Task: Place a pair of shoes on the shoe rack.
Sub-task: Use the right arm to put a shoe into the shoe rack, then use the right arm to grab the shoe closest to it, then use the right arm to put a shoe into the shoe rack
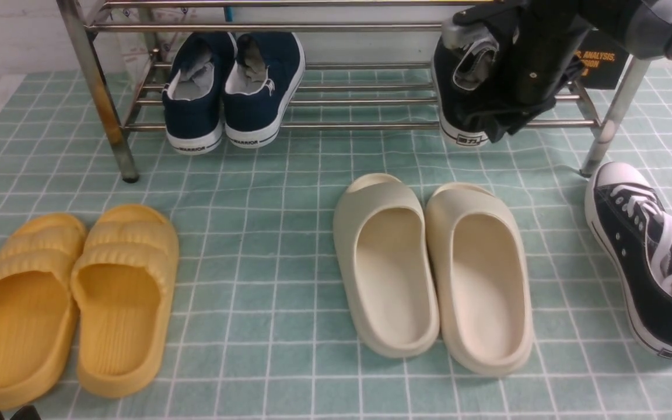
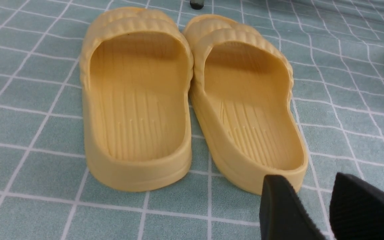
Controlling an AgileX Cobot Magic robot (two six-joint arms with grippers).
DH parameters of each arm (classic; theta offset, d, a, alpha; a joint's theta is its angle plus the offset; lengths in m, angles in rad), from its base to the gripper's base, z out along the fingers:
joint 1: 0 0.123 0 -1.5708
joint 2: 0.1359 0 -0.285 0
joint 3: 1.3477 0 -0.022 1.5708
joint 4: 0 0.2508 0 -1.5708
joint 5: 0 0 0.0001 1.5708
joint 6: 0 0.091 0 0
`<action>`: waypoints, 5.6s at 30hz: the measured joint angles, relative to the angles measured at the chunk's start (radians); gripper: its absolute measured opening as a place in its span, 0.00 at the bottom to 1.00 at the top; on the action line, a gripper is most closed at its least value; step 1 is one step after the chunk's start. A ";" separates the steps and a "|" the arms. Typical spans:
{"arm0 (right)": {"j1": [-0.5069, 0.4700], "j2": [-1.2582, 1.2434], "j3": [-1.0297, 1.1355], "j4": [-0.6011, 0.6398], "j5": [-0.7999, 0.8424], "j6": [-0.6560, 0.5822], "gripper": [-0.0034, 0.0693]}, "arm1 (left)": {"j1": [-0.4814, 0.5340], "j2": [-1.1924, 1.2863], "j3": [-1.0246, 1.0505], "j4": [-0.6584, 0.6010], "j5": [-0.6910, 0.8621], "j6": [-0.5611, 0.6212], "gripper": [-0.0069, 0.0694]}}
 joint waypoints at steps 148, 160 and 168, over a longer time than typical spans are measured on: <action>-0.080 0.002 0.035 -0.010 -0.107 -0.053 0.08 | 0.000 0.000 0.000 0.000 0.000 0.000 0.40; -0.080 0.002 0.035 -0.030 -0.110 -0.079 0.16 | 0.000 0.000 0.000 0.000 0.000 0.000 0.40; -0.080 -0.020 0.030 -0.044 -0.072 -0.052 0.57 | 0.000 0.000 0.000 0.000 0.000 0.000 0.40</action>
